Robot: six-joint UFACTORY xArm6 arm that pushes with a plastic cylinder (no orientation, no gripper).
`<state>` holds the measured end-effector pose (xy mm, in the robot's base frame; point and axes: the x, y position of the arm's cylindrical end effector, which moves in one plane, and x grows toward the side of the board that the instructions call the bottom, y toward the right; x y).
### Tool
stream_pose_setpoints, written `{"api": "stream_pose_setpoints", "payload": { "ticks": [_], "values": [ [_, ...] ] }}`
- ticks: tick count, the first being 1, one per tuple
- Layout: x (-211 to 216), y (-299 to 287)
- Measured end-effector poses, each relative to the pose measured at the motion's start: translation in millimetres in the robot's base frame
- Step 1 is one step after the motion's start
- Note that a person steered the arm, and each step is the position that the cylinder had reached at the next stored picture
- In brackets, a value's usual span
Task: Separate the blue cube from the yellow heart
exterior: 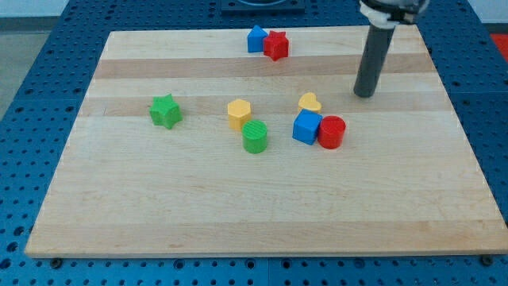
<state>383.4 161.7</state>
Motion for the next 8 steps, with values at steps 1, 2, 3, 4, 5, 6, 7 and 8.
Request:
{"api": "stream_pose_setpoints", "payload": {
  "ticks": [1,2,3,4,5,6,7,8],
  "values": [
    [50.1,0.0],
    [93.0,-0.9],
    [105.6,-20.0],
    [104.3,-48.7],
    [96.2,-68.5],
    [84.9,-87.2],
    [75.6,-108.1],
    [70.5,-129.9]
  ]
}}
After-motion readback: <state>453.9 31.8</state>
